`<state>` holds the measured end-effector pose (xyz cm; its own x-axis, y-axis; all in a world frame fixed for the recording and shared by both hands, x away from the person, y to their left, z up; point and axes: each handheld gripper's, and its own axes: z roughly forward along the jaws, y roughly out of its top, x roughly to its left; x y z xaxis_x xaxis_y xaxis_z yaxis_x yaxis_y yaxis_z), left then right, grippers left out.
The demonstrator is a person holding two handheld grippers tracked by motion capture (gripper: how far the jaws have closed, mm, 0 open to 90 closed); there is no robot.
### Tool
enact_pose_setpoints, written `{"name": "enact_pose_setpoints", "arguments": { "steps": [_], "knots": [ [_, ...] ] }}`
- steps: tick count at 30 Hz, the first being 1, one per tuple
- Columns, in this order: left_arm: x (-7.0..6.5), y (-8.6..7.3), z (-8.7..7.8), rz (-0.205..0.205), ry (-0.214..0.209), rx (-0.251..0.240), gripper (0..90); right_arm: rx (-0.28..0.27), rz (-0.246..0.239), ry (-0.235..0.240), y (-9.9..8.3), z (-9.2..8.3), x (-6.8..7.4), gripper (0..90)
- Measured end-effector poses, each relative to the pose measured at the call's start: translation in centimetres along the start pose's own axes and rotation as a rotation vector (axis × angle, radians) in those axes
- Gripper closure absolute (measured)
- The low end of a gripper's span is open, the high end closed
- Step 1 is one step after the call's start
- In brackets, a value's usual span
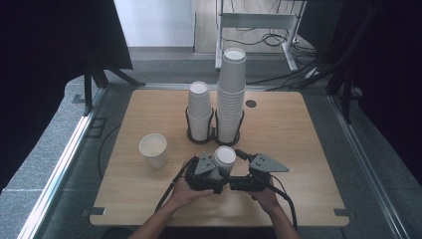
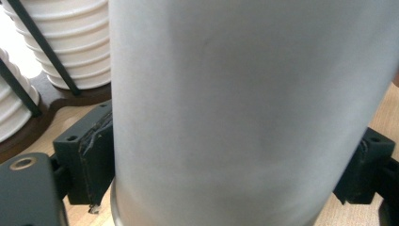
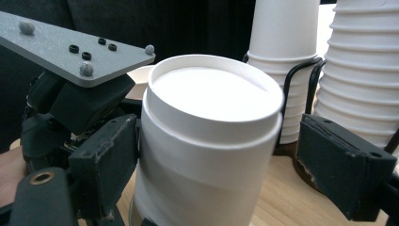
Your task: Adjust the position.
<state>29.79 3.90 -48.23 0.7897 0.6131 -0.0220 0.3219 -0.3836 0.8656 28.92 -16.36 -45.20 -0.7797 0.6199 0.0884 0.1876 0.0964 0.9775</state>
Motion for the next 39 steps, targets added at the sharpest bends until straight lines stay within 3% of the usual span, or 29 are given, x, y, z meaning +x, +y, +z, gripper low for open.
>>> {"name": "enact_pose_setpoints", "arguments": {
  "steps": [3, 11, 19, 25, 29, 39],
  "knots": [
    [-0.5, -0.1, 0.3, 0.022, -0.005, 0.012, 11.7, 0.009, -0.001, 0.001, -0.2, 0.3, 0.2, 13.9],
    [-1.1, -0.2, 0.6, 0.028, -0.017, 0.018, 11.7, 0.023, -0.012, 0.002, -0.4, 0.7, 0.3, 18.7],
    [-1.3, -0.3, 0.8, 0.019, 0.019, 0.014, 8.8, 0.029, -0.004, 0.010, -0.4, 0.7, 0.4, 21.8],
    [-1.2, -0.3, 0.7, 0.016, 0.016, 0.025, 7.5, 0.015, 0.036, 0.027, -0.4, 0.6, 0.1, 22.1],
    [-1.2, -0.3, 0.8, 0.018, 0.010, 0.031, 7.2, 0.001, 0.090, 0.047, -0.6, 0.6, -0.3, 22.0],
    [-1.4, -0.3, 0.5, 0.039, 0.007, 0.021, 10.1, -0.005, 0.102, 0.056, -0.5, 0.4, -0.5, 21.8]
  ]
}}
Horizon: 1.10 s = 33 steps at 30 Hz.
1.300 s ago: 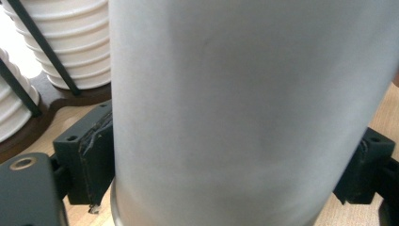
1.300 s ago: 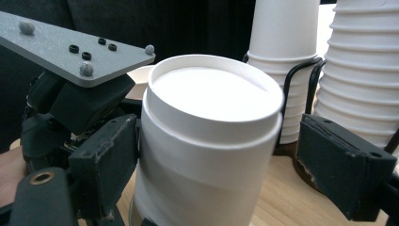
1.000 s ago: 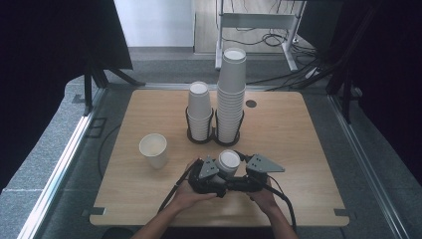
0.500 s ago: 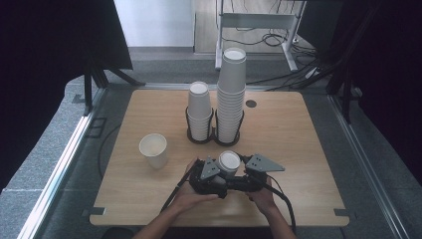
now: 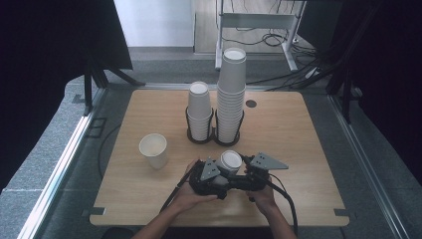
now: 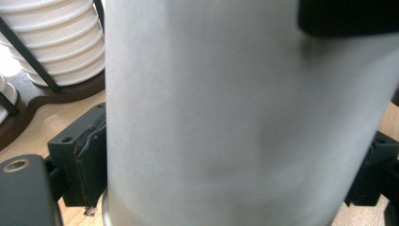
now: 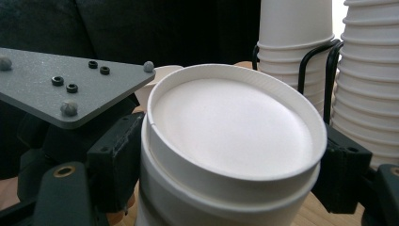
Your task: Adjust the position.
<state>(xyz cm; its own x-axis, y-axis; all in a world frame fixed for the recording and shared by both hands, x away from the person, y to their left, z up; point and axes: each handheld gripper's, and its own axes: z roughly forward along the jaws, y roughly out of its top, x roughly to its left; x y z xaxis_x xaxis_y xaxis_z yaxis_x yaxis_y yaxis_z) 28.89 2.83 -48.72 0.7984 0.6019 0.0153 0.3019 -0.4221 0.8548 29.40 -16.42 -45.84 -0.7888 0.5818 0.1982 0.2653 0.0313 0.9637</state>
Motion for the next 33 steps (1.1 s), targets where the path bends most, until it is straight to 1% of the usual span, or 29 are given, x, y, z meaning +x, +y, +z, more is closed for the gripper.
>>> {"name": "enact_pose_setpoints", "arguments": {
  "steps": [8, 14, 16, 19, 21, 25, 31, 33],
  "knots": [
    [-0.1, 0.2, -0.2, 0.021, 0.010, 0.010, 11.5, -0.002, -0.001, 0.005, 0.1, -0.1, 0.0, 21.3],
    [-0.1, 0.2, -0.1, 0.025, 0.007, 0.018, 11.6, 0.005, -0.003, 0.006, 0.1, -0.1, 0.0, 20.9],
    [0.0, 0.2, -0.1, 0.027, 0.006, 0.021, 11.6, 0.007, -0.011, 0.003, 0.1, -0.2, 0.0, 20.2],
    [0.1, 0.2, -0.1, 0.019, 0.012, 0.025, 11.6, -0.005, -0.021, -0.011, 0.1, -0.3, 0.1, 18.5],
    [0.4, 0.2, -0.2, 0.003, 0.022, 0.027, 11.6, -0.026, -0.011, -0.015, 0.4, -0.7, -0.1, 18.4],
    [0.7, 0.3, -0.4, -0.006, 0.034, 0.019, 11.6, -0.047, -0.001, -0.019, 0.7, -1.2, -0.3, 18.4],
    [1.1, 0.4, -0.8, -0.009, 0.049, 0.008, 11.5, -0.054, -0.003, -0.026, 0.8, -1.6, -0.5, 18.4],
    [1.2, 0.5, -0.9, -0.007, 0.062, 0.004, 11.5, -0.054, -0.005, -0.028, 0.8, -1.6, -0.5, 18.4]
  ]
}}
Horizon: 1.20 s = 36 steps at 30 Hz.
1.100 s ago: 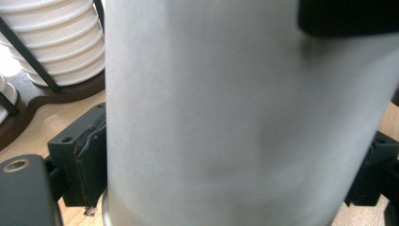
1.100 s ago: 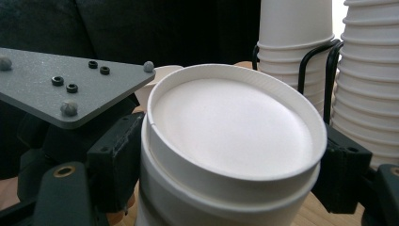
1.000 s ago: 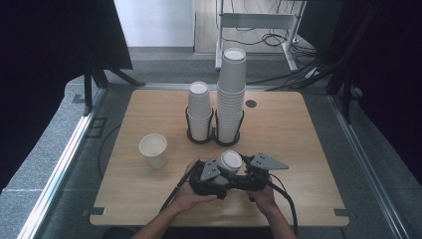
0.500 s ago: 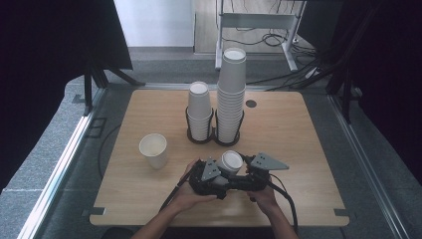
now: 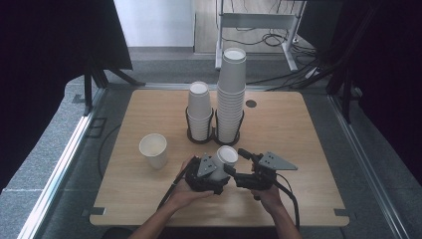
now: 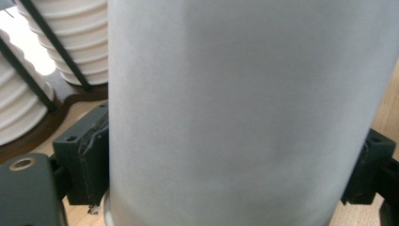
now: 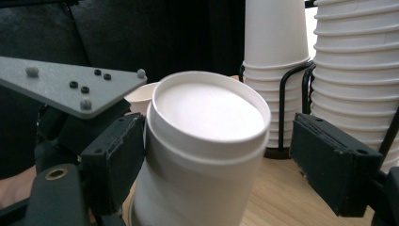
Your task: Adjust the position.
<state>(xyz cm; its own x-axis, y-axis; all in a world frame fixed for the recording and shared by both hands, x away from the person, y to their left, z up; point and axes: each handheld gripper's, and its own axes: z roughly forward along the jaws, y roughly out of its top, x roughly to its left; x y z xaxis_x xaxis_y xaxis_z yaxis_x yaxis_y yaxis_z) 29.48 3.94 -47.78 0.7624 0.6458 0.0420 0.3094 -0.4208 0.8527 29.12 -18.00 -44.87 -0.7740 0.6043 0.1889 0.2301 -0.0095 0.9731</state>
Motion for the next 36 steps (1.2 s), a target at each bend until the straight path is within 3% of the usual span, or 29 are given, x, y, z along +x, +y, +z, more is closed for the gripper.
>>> {"name": "enact_pose_setpoints", "arguments": {
  "steps": [8, 14, 19, 27, 36],
  "knots": [
    [0.4, 0.2, -0.4, 0.010, 0.036, -0.001, 11.5, 0.003, -0.016, 0.019, 0.1, -0.2, 0.0, 18.6],
    [0.5, 0.3, -0.6, 0.041, 0.069, 0.009, 11.5, 0.015, -0.045, 0.022, 0.3, -0.6, -0.1, 18.6],
    [0.8, 0.3, -0.8, 0.067, 0.090, 0.021, 11.5, 0.059, -0.097, 0.019, 0.7, -1.2, -0.7, 18.7],
    [0.5, 0.5, -0.6, 0.133, 0.118, 0.050, 11.5, 0.180, -0.202, 0.013, 2.3, -1.5, -1.0, 18.6],
    [0.4, 0.6, -0.4, 0.182, 0.143, 0.082, 11.4, 0.267, -0.236, 0.045, 2.5, -0.9, -1.1, 15.6]
  ]
}}
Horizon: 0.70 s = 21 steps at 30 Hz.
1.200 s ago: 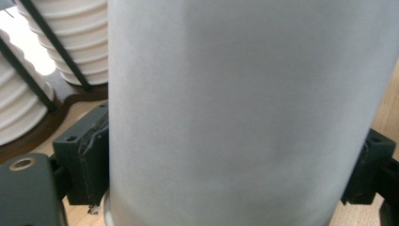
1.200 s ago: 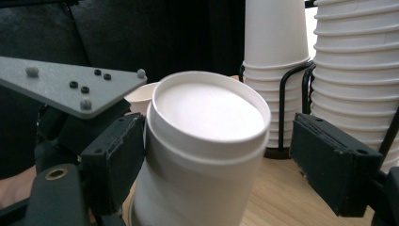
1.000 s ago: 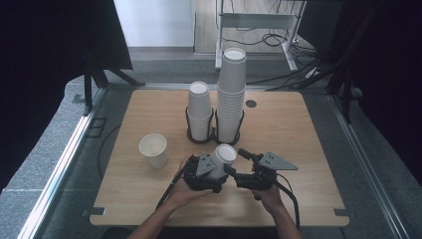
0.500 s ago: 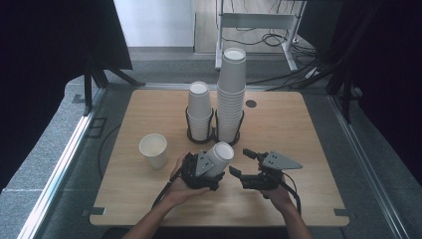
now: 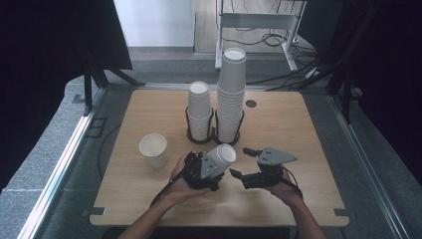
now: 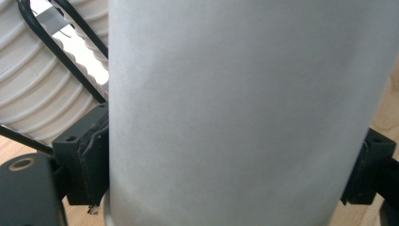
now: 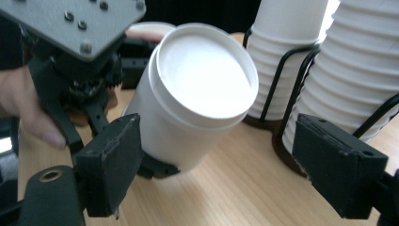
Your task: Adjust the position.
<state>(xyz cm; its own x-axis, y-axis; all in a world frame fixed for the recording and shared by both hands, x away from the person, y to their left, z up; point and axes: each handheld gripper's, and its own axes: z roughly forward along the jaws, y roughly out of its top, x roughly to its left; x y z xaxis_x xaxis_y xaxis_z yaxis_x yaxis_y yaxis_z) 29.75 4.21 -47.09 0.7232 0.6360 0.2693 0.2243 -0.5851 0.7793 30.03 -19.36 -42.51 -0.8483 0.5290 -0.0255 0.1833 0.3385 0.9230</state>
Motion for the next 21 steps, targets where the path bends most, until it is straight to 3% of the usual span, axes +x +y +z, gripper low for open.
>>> {"name": "enact_pose_setpoints", "arguments": {
  "steps": [2, 3, 5, 7, 9, 10, 11, 13, 14, 17, 19, 21],
  "knots": [
    [-0.1, 0.0, 0.2, 0.013, 0.007, 0.011, 11.5, 0.075, -0.014, 0.021, 0.1, 0.2, -0.4, 14.2],
    [-0.1, 0.0, 0.2, 0.013, 0.007, 0.011, 11.5, 0.075, -0.014, 0.021, 0.1, 0.2, -0.4, 14.2],
    [-0.2, 0.0, 0.4, 0.024, 0.012, 0.016, 11.4, 0.150, -0.046, 0.050, 0.3, 0.6, -0.7, 14.0],
    [-0.4, 0.0, 0.5, 0.037, 0.014, 0.023, 11.4, 0.177, -0.057, 0.061, 0.5, 0.7, -0.7, 13.8],
    [-0.6, 0.0, 0.7, 0.060, 0.021, 0.033, 11.4, 0.238, -0.095, 0.083, 0.9, 1.0, -0.7, 13.5],
    [-0.7, 0.1, 0.7, 0.070, 0.026, 0.034, 11.4, 0.303, -0.136, 0.098, 1.3, 1.4, -0.6, 13.3],
    [-0.8, 0.1, 0.8, 0.083, 0.031, 0.041, 11.4, 0.303, -0.136, 0.098, 1.3, 1.4, -0.6, 13.3],
    [-1.1, 0.2, 0.9, 0.106, 0.036, 0.046, 11.4, 0.383, -0.177, 0.106, 1.9, 2.0, -0.6, 13.2],
    [-1.2, 0.2, 1.0, 0.115, 0.039, 0.050, 11.4, 0.383, -0.177, 0.106, 1.9, 2.0, -0.6, 13.2],
    [-1.7, 0.3, 1.1, 0.154, 0.068, 0.048, 11.4, 0.469, -0.210, 0.121, 2.6, 2.8, -0.8, 13.2],
    [-1.9, 0.3, 1.2, 0.174, 0.080, 0.051, 11.4, 0.485, -0.213, 0.124, 2.8, 2.9, -0.8, 13.2],
    [-2.4, 0.3, 1.4, 0.212, 0.101, 0.053, 11.4, 0.528, -0.223, 0.151, 3.1, 3.4, -0.9, 13.2]
  ]
}}
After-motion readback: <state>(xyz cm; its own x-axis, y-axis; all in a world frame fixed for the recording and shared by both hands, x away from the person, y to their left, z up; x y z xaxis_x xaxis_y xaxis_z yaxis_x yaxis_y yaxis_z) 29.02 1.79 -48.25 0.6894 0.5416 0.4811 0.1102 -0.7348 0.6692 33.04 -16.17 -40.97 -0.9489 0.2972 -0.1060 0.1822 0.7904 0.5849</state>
